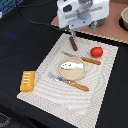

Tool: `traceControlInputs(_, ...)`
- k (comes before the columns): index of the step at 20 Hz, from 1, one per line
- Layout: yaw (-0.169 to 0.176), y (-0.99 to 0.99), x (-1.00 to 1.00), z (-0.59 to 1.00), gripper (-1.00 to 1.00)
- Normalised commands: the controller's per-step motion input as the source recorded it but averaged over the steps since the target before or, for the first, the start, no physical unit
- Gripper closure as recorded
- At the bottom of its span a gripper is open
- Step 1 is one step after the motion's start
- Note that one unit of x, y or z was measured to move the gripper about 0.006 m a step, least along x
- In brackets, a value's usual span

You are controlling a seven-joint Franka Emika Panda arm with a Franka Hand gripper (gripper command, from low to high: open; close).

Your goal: Interact with the objects in diverse but meaningful ways.

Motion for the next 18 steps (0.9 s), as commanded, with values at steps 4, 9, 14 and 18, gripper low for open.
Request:
traceControlInputs(4,-0.002,-0.01,0.9,0.56,-1.0)
traceControlInputs(9,0.008,0.0,0.7,0.53,-1.0)
traceControlInputs(14,0.008,0.0,0.69,0.55,-1.0)
traceControlInputs(18,0.044,0.01,0.49,0.38,-1.0)
